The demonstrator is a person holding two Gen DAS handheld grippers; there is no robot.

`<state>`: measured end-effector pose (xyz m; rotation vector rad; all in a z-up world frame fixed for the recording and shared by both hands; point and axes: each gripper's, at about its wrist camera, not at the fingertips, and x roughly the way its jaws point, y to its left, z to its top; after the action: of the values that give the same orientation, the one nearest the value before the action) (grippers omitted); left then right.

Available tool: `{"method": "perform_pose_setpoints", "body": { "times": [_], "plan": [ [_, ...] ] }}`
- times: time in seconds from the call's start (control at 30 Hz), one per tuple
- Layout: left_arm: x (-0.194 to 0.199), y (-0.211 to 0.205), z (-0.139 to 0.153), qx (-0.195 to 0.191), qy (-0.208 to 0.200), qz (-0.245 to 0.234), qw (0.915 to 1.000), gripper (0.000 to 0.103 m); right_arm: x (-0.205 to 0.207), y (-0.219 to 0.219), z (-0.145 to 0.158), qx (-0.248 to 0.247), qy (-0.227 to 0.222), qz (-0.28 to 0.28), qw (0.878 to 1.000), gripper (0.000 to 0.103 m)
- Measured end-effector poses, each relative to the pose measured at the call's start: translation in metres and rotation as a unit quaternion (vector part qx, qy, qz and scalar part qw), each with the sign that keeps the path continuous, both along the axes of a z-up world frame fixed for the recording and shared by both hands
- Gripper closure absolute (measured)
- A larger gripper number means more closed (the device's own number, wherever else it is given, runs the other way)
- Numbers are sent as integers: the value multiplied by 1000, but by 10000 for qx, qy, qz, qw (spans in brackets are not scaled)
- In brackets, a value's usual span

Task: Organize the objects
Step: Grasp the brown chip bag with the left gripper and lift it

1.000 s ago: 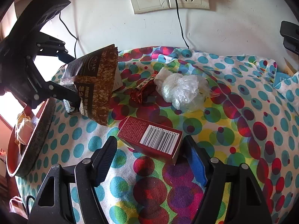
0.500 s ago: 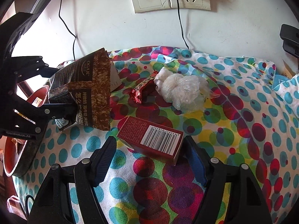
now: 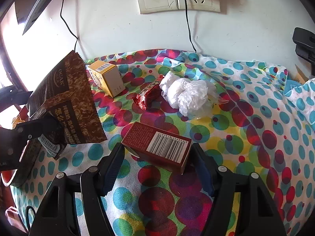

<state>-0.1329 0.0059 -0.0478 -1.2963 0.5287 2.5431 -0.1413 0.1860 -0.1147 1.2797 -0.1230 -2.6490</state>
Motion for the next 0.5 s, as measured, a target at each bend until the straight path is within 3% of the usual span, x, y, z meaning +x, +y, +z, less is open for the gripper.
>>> {"method": "perform_pose_setpoints", "body": {
  "times": [0.2, 0.33, 0.5],
  "plan": [
    [20, -1, 3, 231, 138, 252, 9993, 41, -1, 0, 0, 19, -15, -1, 10000, 35],
    [35, -6, 12, 425, 292, 367, 9980, 42, -1, -10, 0, 349, -51, 108, 9993, 27],
    [46, -14, 13, 596, 306, 521, 9964, 42, -2, -13, -1, 507, -65, 101, 9986, 26]
  ]
}}
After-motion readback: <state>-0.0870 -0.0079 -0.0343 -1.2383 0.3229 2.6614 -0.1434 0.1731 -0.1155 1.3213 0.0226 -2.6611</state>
